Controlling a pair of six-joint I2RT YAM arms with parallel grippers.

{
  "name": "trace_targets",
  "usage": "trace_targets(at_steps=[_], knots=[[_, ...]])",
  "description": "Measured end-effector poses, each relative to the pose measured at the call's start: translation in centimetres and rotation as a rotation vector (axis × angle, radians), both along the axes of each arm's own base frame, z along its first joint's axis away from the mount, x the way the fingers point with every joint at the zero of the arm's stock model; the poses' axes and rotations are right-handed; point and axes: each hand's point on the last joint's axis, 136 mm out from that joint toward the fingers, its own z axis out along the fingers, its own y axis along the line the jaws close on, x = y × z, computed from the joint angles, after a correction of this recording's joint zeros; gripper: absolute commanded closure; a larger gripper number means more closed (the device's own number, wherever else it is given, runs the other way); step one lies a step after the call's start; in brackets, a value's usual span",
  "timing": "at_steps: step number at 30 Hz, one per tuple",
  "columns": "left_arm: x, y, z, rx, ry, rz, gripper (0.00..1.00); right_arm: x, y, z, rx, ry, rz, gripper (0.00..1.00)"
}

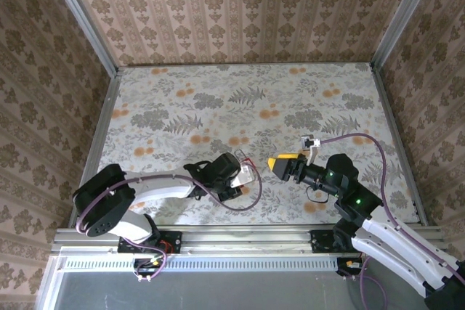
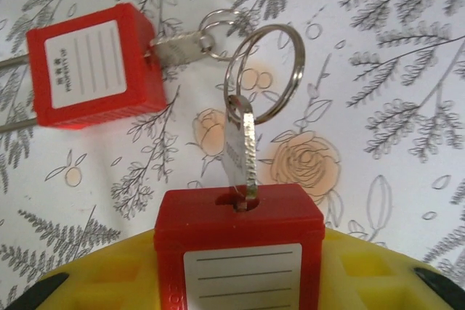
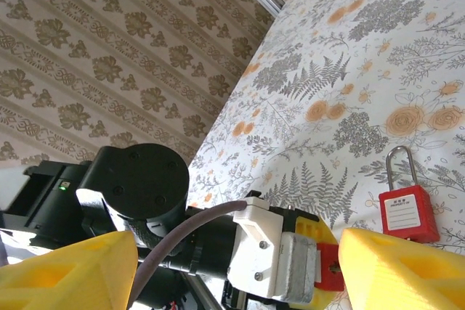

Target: Unlock with the key

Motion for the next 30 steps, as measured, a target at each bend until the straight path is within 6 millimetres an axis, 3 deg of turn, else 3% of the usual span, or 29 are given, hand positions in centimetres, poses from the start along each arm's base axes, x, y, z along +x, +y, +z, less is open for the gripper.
trace_targets(at_steps=[6, 9, 12, 16, 19, 26, 30], knots=[[0.5, -1.5, -1.0, 0.059, 0.06, -0.026, 0.89, 0.4, -0.3, -0.3, -0.001, 0.018, 0.006, 0.25], [0.3, -1.5, -2.0, 0.096, 0.083, -0.032, 0.84, 0.4, -0.5, -0.3, 0.003, 0.019, 0.01, 0.25], [0.2, -1.7, -1.8, 0.098, 0.079, -0.039, 0.71, 0.4, -0.7, -0.2, 0.006, 0.02, 0.012, 0.25], [0.0, -1.7, -1.8, 0.097, 0.07, -0.051, 0.43, 0.2, -0.9, -0.1, 0.009, 0.022, 0.015, 0.25], [-0.6, -1.0, -1.5, 0.088, 0.064, -0.065, 0.3, 0.3, -1.1, -0.3, 0.008, 0.028, 0.015, 0.25], [-1.3, -0.4, 1.5, 0.007, 0.024, -0.083, 0.24, 1.3, -1.4, -1.0, -0.014, 0.094, -0.009, 0.24], [-0.2, 0.4, 6.0, -0.091, -0.047, -0.03, 0.08, 3.0, -1.3, -2.1, -0.095, 0.221, -0.031, 0.24]])
